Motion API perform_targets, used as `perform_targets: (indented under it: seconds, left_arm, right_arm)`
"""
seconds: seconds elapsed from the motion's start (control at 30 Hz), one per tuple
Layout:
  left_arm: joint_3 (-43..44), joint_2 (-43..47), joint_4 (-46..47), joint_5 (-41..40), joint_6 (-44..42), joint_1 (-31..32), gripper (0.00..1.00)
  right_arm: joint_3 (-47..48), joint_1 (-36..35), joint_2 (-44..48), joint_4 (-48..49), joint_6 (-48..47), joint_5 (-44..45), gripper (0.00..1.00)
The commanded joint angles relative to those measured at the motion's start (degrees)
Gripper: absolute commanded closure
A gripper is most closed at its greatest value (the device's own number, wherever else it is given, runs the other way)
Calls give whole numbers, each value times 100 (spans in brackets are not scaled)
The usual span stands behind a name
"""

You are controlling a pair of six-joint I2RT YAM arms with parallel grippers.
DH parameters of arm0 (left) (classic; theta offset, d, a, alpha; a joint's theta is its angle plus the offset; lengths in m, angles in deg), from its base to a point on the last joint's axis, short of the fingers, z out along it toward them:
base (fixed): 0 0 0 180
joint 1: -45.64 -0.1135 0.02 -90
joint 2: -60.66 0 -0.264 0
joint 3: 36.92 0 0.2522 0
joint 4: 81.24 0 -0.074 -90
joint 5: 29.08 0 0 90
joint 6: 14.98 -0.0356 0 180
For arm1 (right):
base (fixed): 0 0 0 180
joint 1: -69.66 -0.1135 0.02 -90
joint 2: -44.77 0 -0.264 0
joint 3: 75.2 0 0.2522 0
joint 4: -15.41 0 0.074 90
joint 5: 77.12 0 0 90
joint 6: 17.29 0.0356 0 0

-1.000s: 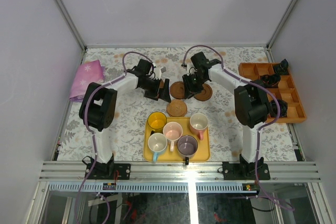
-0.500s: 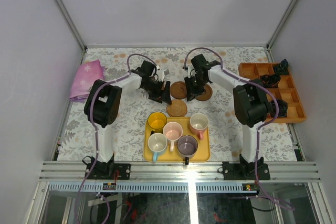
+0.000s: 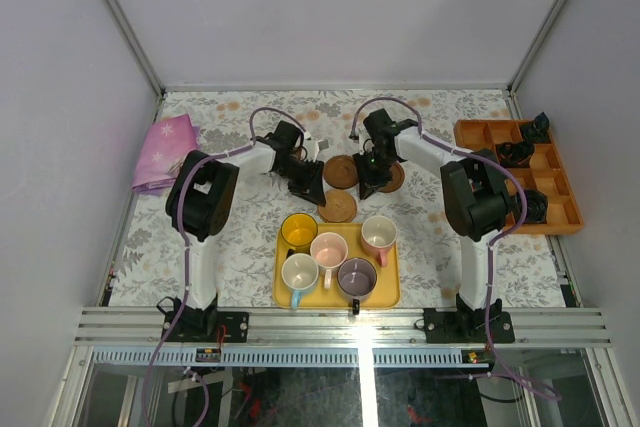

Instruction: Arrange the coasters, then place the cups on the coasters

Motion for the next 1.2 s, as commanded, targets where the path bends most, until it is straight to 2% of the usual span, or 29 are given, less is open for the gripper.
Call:
perform_targets:
  seconds: [0.0,0.07,0.1,0.17,0.2,0.53,0.93,1.07,1.13,1.17]
  left_arm:
    - [-188,-112,15,-8,-160,58,69]
    - [-225,-132,15,-24,-166,63,75]
    - [-229,-149,15,-50,-166,65,81]
    - [-186,-176,15,-136,-154,65,98]
    - [-154,-195,14,-157,-152,61,100]
    - [-15,296,208,-426,-192,65,100]
    - [82,460,316,-527,4,57,100]
    - [45,528,347,-633,63,51,100]
    - [-11,594,398,-612,102,47,98]
    - [-46,639,434,-601,116,48,88]
  right_arm:
    - [5,-36,-97,-22,4,-205,84]
    - [3,-81,-131,16,17,-276,84]
    - [-1,-107,-142,31,27,-297,85]
    - [11,-152,-174,62,37,-304,86]
    - [38,-170,-193,56,36,-300,86]
    - [269,-185,-78,-37,-62,65,87]
    - [652,-193,-225,-71,-201,-426,87]
    - [674,-193,-283,-123,-216,-334,87]
    - [625,-193,-235,-98,-208,-299,87]
    - [572,-193,-215,-80,-203,-288,85]
